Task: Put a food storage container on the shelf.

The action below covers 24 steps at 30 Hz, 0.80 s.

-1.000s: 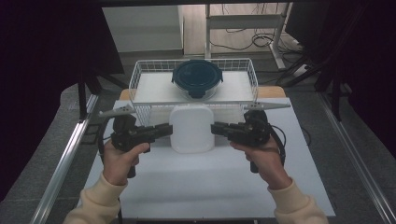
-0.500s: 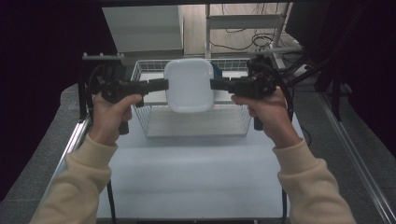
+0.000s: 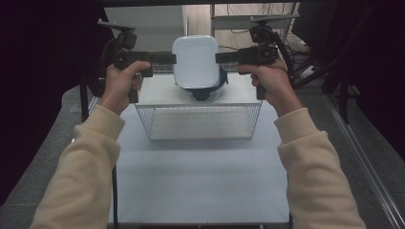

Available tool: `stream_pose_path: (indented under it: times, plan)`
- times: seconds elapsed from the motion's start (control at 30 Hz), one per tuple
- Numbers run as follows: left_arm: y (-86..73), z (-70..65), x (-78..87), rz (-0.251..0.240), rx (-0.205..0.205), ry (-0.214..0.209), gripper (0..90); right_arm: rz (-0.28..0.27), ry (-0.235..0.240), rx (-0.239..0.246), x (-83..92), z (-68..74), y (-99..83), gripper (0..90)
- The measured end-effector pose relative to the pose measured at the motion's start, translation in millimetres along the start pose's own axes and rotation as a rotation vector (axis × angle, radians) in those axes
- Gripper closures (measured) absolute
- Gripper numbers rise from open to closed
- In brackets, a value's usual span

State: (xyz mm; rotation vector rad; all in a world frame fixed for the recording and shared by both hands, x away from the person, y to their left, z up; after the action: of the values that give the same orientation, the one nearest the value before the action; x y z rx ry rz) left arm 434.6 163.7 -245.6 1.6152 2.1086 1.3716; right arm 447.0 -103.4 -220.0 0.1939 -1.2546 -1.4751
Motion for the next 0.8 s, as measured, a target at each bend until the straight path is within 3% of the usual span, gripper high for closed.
stream_pose_path:
  times: [0.13, 0.23, 0.53, 0.67, 0.73, 0.8]
  plan:
    - [3.9, 13.9, -11.4, 0.02, 0.046, -0.003, 79.3, 0.023, 0.0, -0.053, -8.5, -13.7, 2.2, 79.4]
    - [9.0, 23.3, -17.4, -0.007, 0.102, -0.044, 79.8, 0.031, 0.003, -0.111, -14.8, -27.4, 6.1, 77.6]
    - [19.8, 45.8, -34.9, -0.034, 0.236, -0.058, 76.5, 0.061, 0.022, -0.253, -33.3, -58.1, 19.9, 70.2]
    - [18.9, 52.1, -39.5, -0.034, 0.251, -0.058, 74.3, 0.044, 0.035, -0.311, -39.7, -67.9, 20.3, 68.5]
    - [17.5, 54.3, -41.6, -0.024, 0.241, -0.042, 73.2, 0.041, 0.022, -0.323, -42.4, -70.9, 19.7, 68.1]
    - [16.4, 55.6, -41.7, -0.037, 0.239, -0.053, 72.4, 0.036, 0.016, -0.331, -44.6, -72.8, 18.5, 67.2]
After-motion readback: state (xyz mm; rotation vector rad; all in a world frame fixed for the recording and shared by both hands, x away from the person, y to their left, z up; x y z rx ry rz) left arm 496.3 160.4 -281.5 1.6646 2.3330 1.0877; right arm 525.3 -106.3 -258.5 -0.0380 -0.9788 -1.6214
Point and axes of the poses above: each handheld gripper's, and its own axes: x roughly backward along the jaws, y roughly out of its top, z roughly to its left, the point moved 4 cm from there along -x, roughly forward along the jaws, and after that the axes turned 5 degrees about z, right-handed, at the moved point
